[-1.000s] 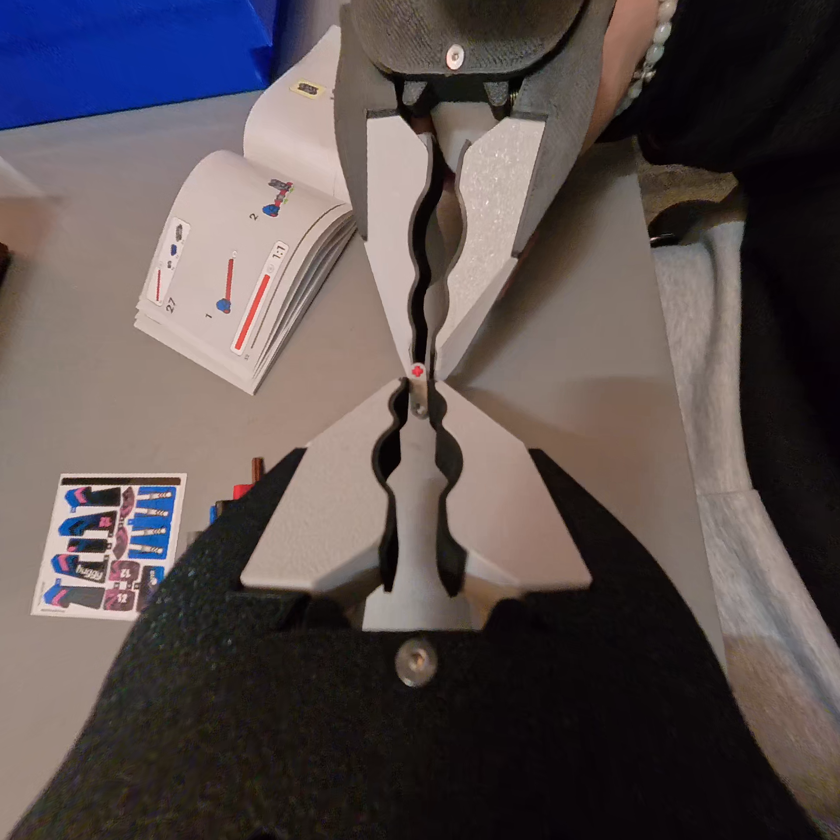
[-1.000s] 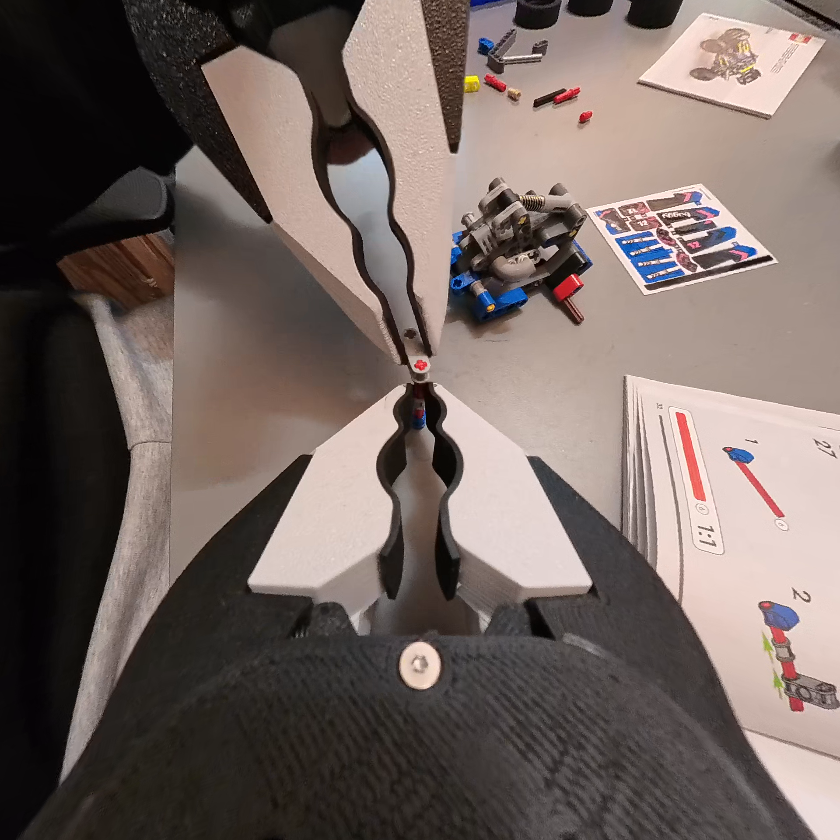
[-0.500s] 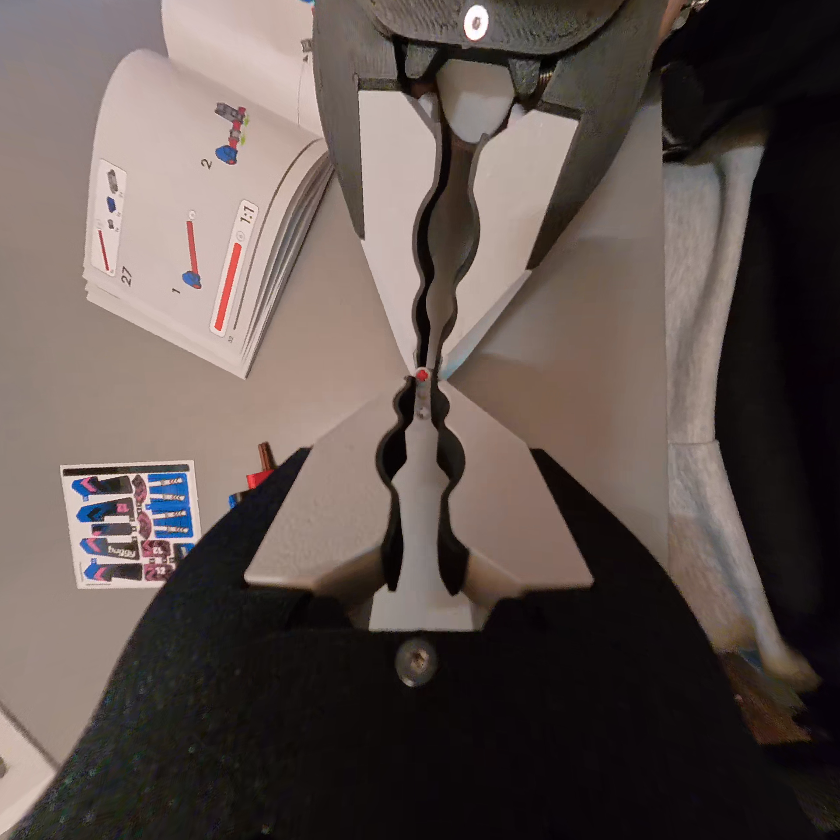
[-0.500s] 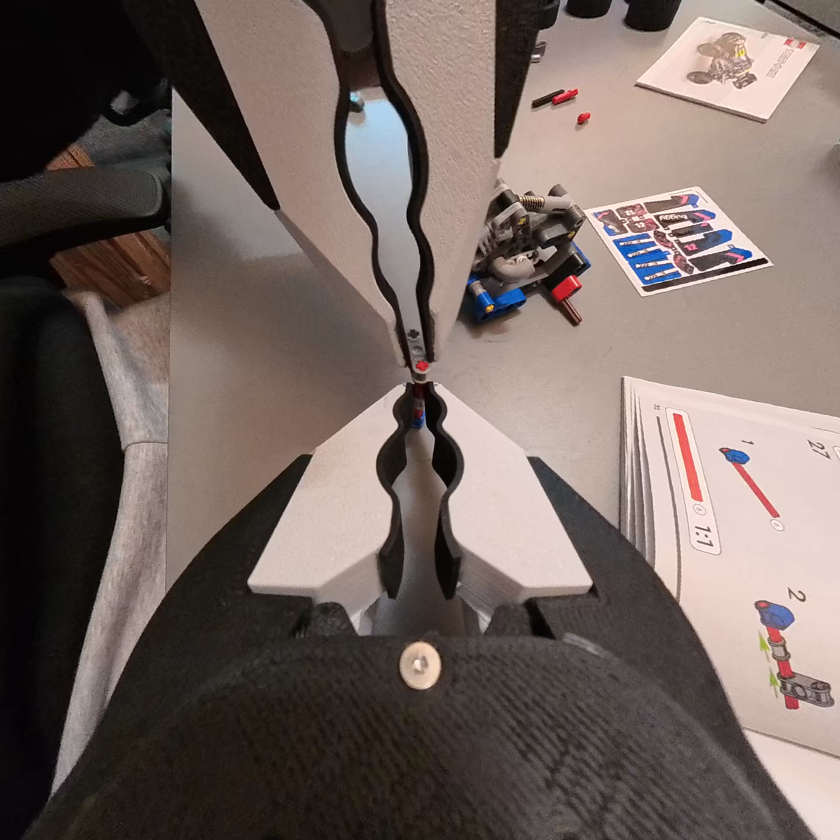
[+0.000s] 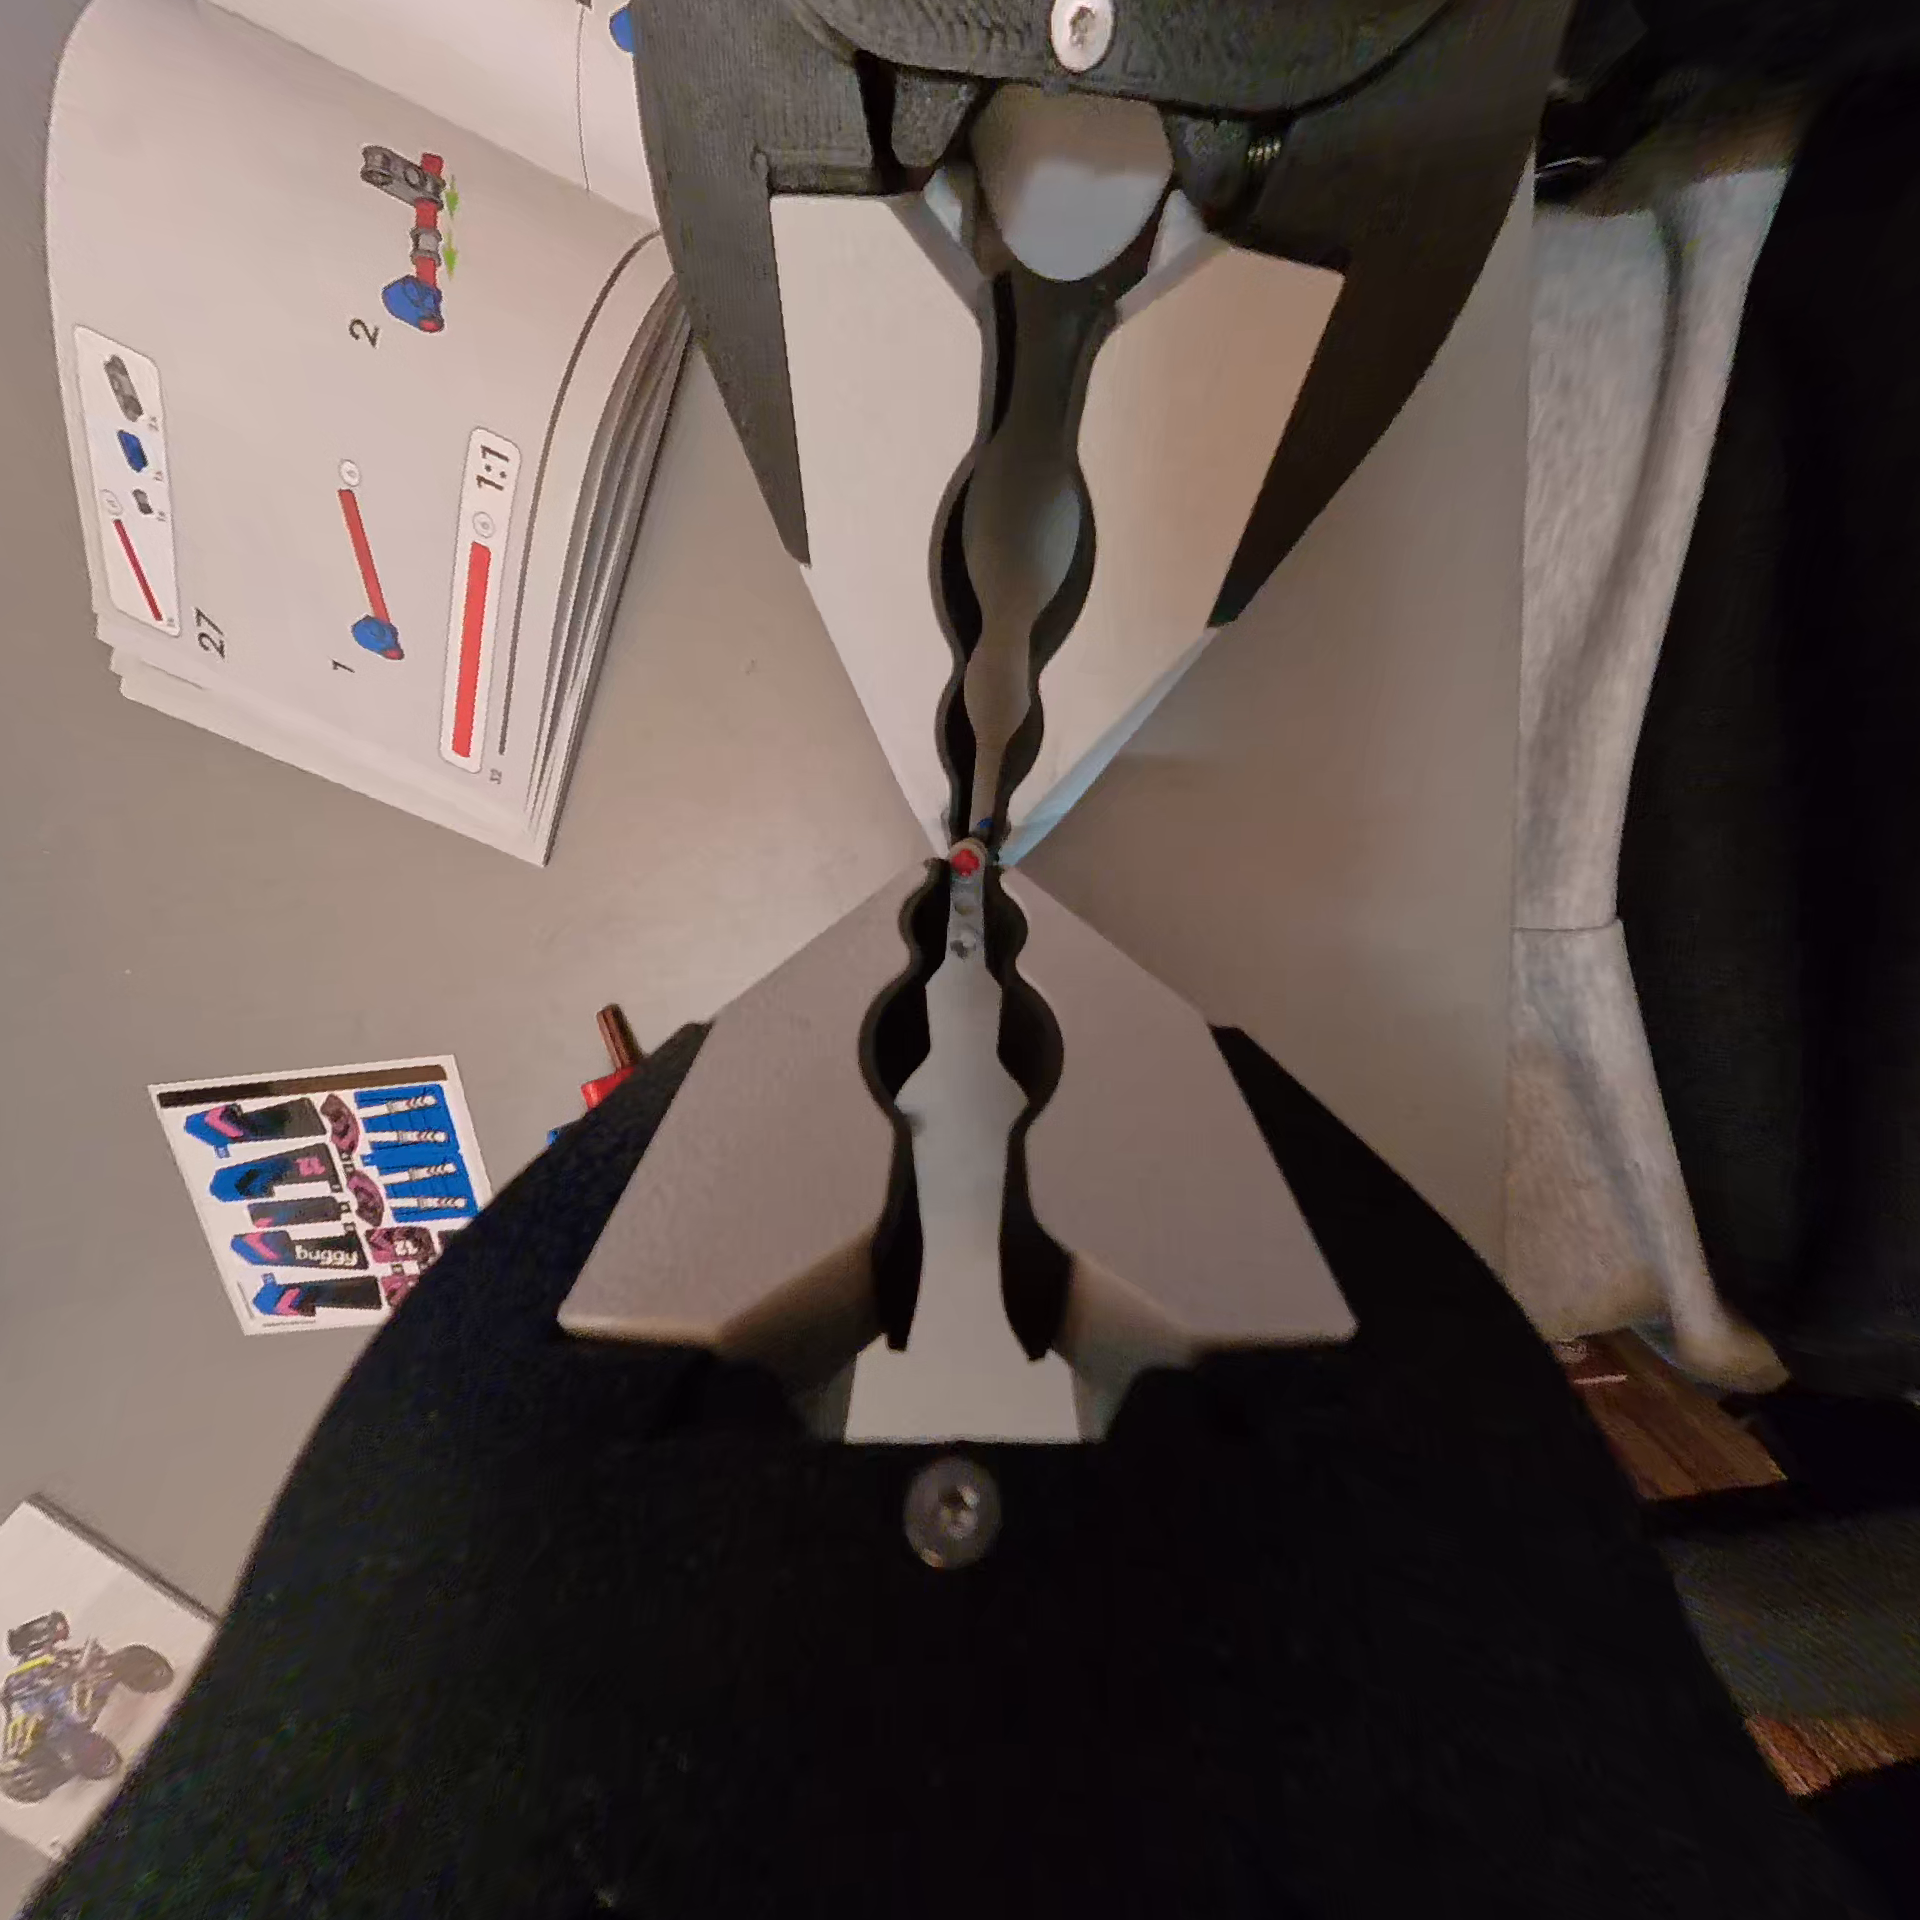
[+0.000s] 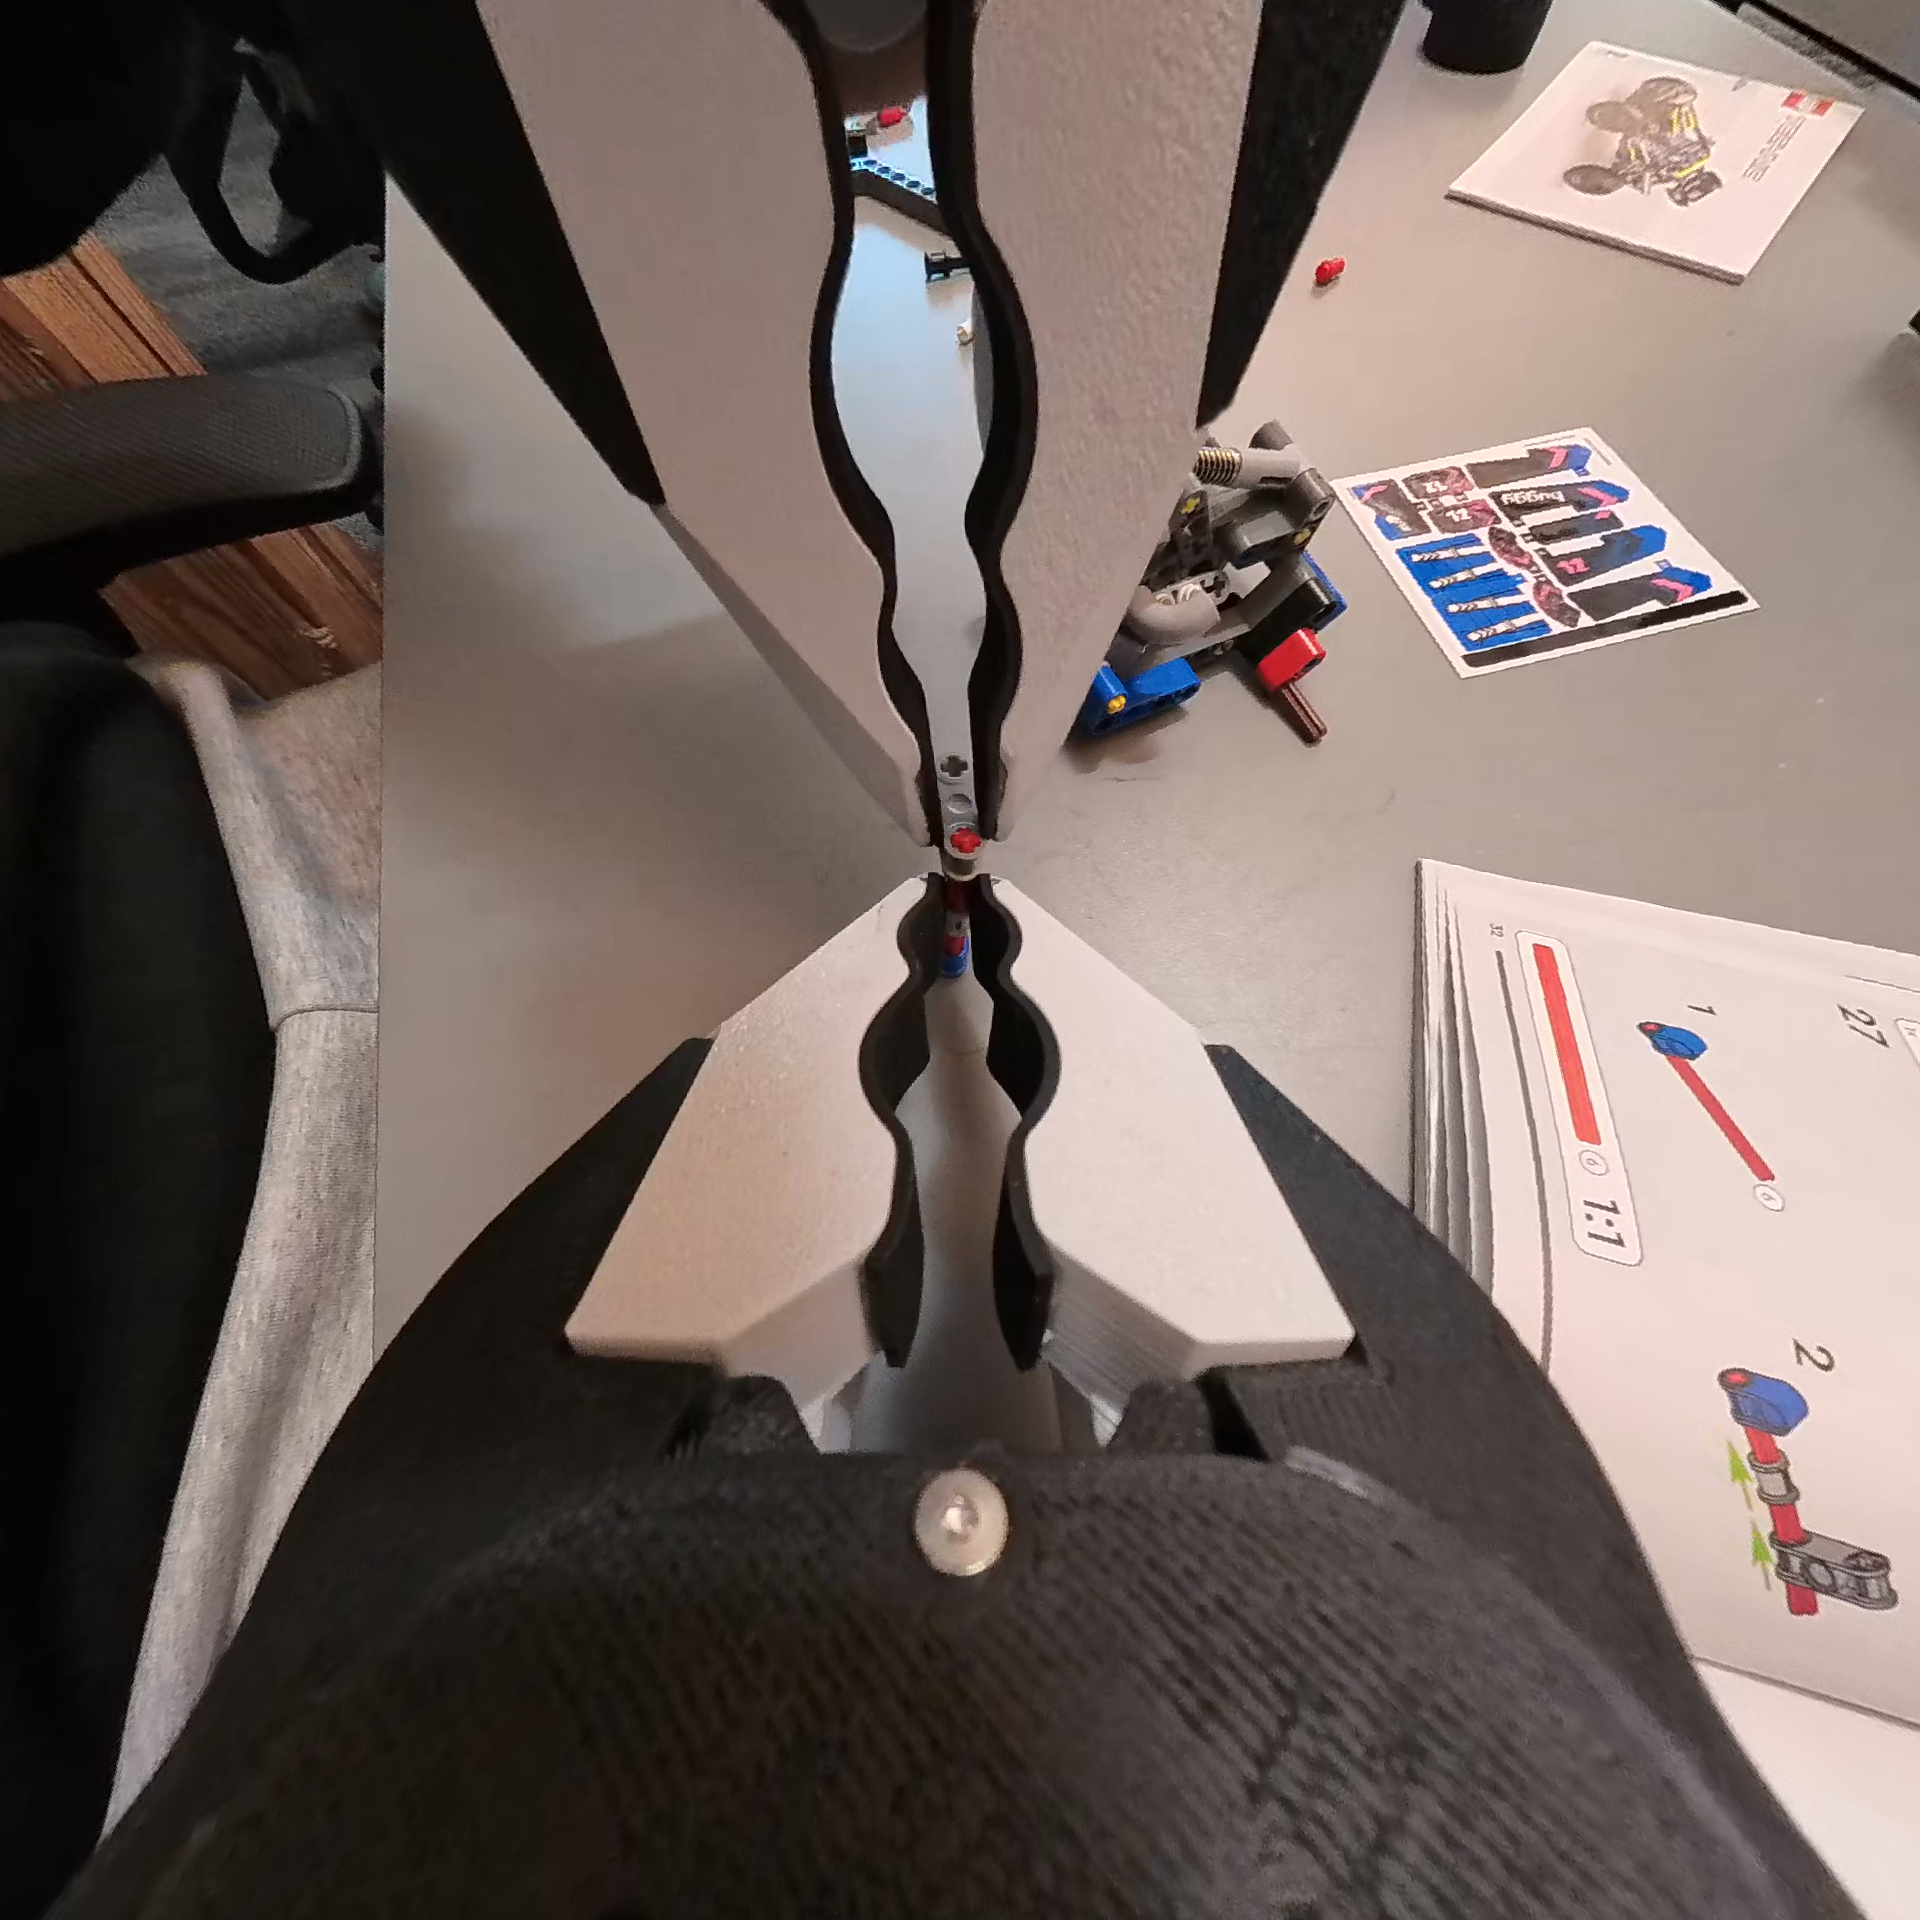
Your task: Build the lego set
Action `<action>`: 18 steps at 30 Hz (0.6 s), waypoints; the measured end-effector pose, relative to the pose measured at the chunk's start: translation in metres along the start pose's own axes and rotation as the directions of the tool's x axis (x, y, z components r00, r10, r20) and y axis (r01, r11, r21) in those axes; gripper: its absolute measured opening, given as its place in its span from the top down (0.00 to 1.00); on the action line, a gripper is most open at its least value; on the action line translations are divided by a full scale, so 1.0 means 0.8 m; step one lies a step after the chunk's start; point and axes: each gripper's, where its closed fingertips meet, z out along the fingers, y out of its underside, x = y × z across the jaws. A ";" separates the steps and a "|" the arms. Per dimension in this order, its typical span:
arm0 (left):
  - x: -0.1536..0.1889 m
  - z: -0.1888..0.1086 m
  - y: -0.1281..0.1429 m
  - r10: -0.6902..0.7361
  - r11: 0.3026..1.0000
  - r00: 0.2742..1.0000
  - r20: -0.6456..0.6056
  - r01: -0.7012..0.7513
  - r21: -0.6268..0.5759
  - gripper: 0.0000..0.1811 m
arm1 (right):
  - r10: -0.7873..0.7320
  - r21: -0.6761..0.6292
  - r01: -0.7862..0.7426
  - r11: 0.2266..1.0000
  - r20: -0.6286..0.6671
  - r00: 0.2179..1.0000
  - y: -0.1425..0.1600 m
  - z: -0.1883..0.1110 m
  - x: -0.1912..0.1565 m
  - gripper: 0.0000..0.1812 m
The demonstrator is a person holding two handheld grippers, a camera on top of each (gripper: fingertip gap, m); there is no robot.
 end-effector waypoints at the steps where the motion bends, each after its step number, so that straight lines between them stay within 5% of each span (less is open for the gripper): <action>1: 0.000 0.000 0.000 -0.001 1.000 1.000 -0.001 0.001 -0.001 0.98 | -0.001 0.000 0.001 1.000 0.000 1.000 0.000 0.000 0.000 0.98; 18: 0.001 0.002 0.000 -0.011 1.000 1.000 0.001 0.011 0.004 0.98 | 0.000 -0.001 0.000 1.000 0.005 1.000 0.000 0.000 -0.001 0.98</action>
